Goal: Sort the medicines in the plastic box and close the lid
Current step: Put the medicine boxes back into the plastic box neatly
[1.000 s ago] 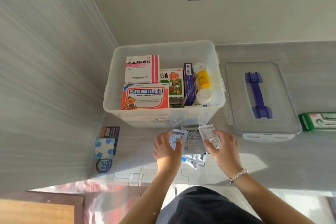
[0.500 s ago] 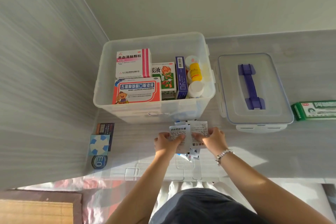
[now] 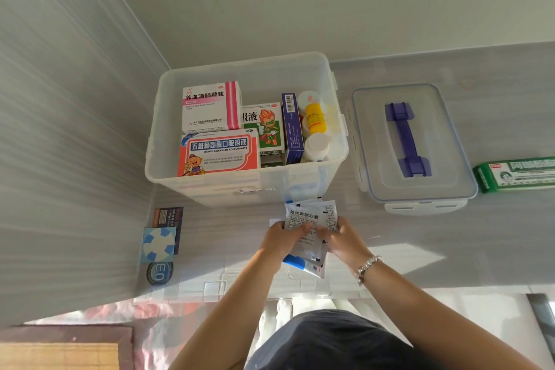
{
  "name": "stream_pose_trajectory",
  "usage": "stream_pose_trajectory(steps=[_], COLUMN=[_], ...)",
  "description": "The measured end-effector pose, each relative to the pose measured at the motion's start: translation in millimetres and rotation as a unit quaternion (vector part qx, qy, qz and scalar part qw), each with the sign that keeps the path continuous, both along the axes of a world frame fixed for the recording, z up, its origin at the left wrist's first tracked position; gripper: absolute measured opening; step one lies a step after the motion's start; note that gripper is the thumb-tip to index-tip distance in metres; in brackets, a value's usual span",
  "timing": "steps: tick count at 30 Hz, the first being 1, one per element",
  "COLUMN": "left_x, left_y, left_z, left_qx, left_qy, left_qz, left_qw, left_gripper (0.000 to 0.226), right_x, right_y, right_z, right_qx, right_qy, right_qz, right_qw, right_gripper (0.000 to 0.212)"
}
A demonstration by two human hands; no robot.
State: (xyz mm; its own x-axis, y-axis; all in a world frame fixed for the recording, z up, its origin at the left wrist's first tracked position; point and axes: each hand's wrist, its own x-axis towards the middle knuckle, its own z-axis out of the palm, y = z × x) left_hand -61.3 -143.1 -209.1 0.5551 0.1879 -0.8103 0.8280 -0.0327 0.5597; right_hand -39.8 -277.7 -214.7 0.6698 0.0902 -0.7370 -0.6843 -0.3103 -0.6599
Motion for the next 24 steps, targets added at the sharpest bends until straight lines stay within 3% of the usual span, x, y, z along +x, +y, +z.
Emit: stream_pose_trajectory(steps=[8, 12, 16, 19, 24], left_x=[-19.6, -24.8, -20.3, -11.1, 4.9], left_y=[-25.4, -43.2, -57.8, -69.6, -90.0], left_z=[10.6, 25.0, 52.2, 77.4, 116.3], left_qx=[-0.101, -0.115, -0.135, -0.133, -0.17], left_qy=[-0.027, -0.076, -0.154, -0.195, -0.264], left_qz=[0.096, 0.077, 0.041, 0.017, -0.017], left_qw=[0.99, 0.987, 0.978, 0.972, 0.949], left_gripper=[0.037, 0.032, 0.027, 0.038, 0.052], right_x=[-12.6, -21.1, -23.1, -21.4, -13.9], right_y=[-22.9, -41.6, -60.0, -70.3, -88.7], right_z=[8.7, 29.5, 62.1, 87.7, 125.4], right_qx=[-0.021, 0.04, 0.049, 0.062, 0.057], right_qy=[-0.02, -0.04, -0.126, -0.185, -0.24], right_qz=[-0.022, -0.067, -0.087, -0.104, -0.158], right_qw=[0.999, 0.996, 0.987, 0.975, 0.956], right_gripper=[0.021, 0.03, 0.031, 0.032, 0.015])
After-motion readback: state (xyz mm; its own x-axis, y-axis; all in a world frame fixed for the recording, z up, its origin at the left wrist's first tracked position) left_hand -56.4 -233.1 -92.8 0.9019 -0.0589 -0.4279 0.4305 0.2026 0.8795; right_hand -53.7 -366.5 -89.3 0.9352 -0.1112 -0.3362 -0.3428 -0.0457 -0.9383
